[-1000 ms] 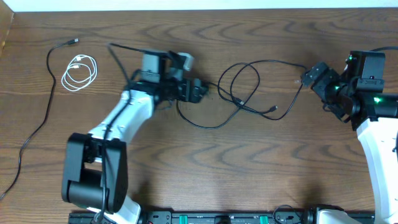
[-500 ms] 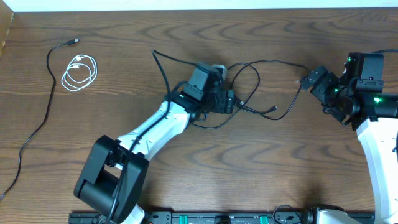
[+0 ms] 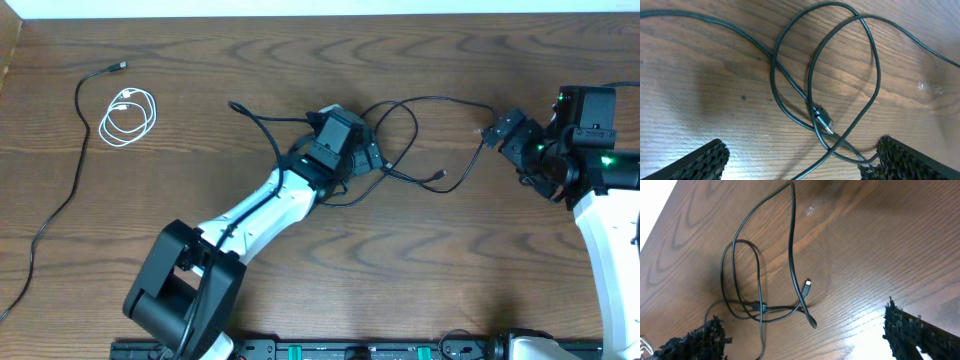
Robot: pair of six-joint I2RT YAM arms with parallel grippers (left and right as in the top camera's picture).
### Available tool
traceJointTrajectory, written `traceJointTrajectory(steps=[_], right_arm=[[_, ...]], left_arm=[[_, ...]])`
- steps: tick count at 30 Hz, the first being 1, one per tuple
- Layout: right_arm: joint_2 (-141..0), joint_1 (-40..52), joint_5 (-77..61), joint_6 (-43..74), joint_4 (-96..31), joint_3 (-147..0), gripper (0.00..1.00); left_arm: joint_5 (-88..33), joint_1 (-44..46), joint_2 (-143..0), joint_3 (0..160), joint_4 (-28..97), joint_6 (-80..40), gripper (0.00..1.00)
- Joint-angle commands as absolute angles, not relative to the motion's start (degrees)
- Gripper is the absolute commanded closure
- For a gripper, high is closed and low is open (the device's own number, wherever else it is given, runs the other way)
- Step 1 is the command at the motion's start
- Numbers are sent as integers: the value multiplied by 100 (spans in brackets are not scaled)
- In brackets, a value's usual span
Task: Untangle cables
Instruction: 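Move the left gripper back to the black cable pile at center, then lower the left gripper onto the black cable loops near the USB plug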
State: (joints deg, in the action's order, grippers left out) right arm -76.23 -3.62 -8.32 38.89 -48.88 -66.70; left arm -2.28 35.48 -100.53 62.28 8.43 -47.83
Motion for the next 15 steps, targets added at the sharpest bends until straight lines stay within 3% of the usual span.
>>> traceJointTrajectory(steps=[1, 10, 15], right_arm=[[-7540, -366, -961, 3607, -4925, -6702, 1], [-7540, -366, -956, 3505, -4969, -6702, 1], [-7540, -366, -956, 3507, -4958, -6702, 1]], left_arm=[[95, 3745, -10348, 6333, 718, -5264, 4], [95, 3977, -10940, 6342, 290, -5695, 4], [104, 4101, -11168, 6772, 880, -4790, 3]])
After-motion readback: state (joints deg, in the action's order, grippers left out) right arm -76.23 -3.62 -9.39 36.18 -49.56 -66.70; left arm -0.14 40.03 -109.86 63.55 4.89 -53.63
